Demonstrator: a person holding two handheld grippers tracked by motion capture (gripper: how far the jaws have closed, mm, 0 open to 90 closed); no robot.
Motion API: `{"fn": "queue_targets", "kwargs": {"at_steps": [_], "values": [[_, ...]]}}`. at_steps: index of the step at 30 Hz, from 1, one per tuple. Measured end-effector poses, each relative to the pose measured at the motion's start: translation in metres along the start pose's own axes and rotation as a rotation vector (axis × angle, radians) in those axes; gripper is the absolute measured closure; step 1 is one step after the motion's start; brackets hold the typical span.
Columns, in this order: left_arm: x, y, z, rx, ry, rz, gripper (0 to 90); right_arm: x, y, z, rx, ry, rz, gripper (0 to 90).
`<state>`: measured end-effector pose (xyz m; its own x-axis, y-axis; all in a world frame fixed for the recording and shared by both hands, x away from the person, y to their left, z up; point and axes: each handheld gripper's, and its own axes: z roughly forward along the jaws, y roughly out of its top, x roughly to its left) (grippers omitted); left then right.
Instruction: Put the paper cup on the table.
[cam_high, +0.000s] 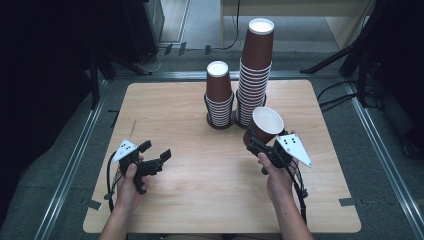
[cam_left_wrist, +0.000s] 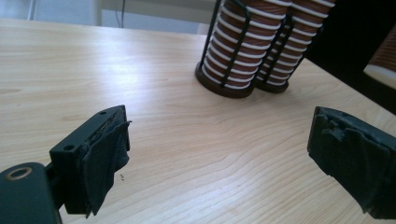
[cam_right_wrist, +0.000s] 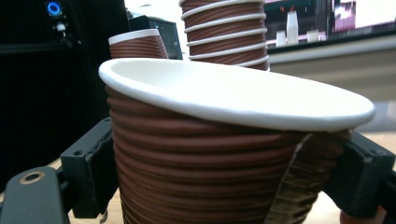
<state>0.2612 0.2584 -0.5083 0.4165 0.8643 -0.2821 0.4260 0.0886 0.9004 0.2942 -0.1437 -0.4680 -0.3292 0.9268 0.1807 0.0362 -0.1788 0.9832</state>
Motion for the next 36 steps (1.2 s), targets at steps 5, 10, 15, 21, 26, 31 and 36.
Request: {"fn": "queue_targets", "kwargs": {"at_steps": [5,10,15,21,26,31,36], "values": [[0.006,-0.005,-0.005,0.004,0.028,-0.002,5.5,-0.011,-0.004,0.004,-0.005,-0.053,-0.07,11.7],[0.015,-0.011,-0.01,0.007,0.059,-0.019,5.5,-0.03,-0.016,0.012,-0.042,-0.134,-0.132,11.8],[0.023,-0.014,-0.016,0.003,0.088,-0.025,5.5,-0.041,-0.022,0.02,-0.005,-0.145,-0.145,11.7],[0.031,-0.02,-0.025,0.008,0.125,-0.023,5.5,-0.057,-0.029,0.032,0.043,-0.174,-0.106,11.5],[0.043,-0.026,-0.034,0.014,0.16,-0.033,5.5,-0.065,-0.033,0.041,0.082,-0.193,-0.115,11.1],[0.05,-0.03,-0.036,0.025,0.191,-0.031,5.5,-0.067,-0.038,0.047,0.095,-0.206,-0.139,11.0],[0.054,-0.032,-0.036,0.03,0.203,-0.036,5.5,-0.068,-0.046,0.05,0.124,-0.217,-0.174,10.9]]}}
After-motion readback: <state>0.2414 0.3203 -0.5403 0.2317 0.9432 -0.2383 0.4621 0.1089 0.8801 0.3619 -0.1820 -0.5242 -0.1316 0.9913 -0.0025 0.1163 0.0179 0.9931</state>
